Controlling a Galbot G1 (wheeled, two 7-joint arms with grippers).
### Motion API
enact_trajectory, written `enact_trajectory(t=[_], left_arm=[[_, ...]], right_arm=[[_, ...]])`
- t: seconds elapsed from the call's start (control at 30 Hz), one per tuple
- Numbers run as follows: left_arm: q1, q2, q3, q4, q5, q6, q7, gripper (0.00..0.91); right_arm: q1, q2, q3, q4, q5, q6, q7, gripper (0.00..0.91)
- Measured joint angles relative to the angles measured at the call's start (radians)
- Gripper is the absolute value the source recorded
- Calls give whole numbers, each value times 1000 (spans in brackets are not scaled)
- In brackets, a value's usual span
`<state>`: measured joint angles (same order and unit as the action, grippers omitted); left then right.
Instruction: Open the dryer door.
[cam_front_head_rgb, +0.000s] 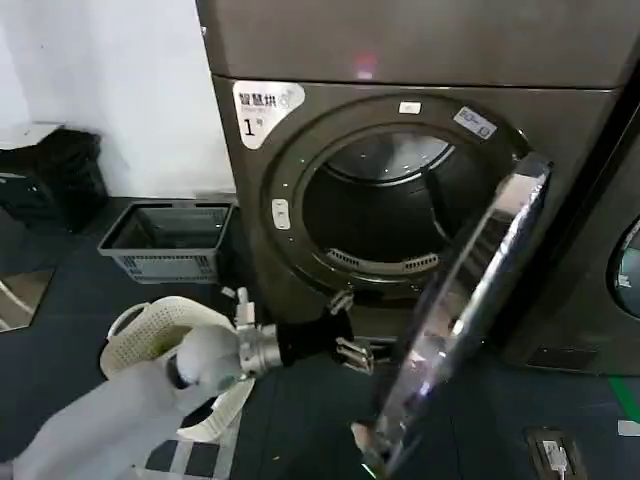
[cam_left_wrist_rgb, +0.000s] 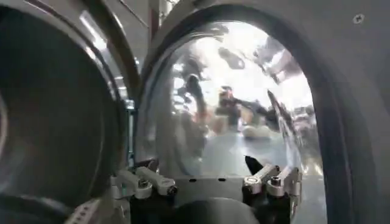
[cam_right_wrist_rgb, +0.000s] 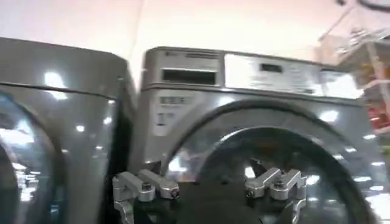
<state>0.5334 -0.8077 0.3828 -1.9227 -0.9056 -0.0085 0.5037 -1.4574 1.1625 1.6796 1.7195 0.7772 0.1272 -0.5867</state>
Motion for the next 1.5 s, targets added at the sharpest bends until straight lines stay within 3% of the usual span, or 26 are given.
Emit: enact_trajectory(t=[0.2, 0.37, 0.5, 0.97, 1.3, 1.5], left_arm=[[-58, -33, 70, 15, -11, 0, -2, 907], [-115, -69, 123, 32, -24, 0, -5, 907], [-151, -102, 152, 50, -34, 0, -8, 907], [-235, -210, 246, 112, -31, 0, -16, 907], [-289, -286, 310, 174, -47, -13, -29, 907], [-311, -334, 349, 224, -44, -19, -29, 907]], right_arm=[[-25, -29, 85, -45, -18, -27, 63, 907], [-46, -42, 148, -58, 32, -119, 88, 907], [-56, -60, 199, -77, 18, -149, 132, 907], [-73, -109, 340, -146, -95, -168, 301, 907], [-106, -151, 458, -187, -105, -191, 435, 907], [-132, -169, 535, -219, -187, -187, 476, 907]])
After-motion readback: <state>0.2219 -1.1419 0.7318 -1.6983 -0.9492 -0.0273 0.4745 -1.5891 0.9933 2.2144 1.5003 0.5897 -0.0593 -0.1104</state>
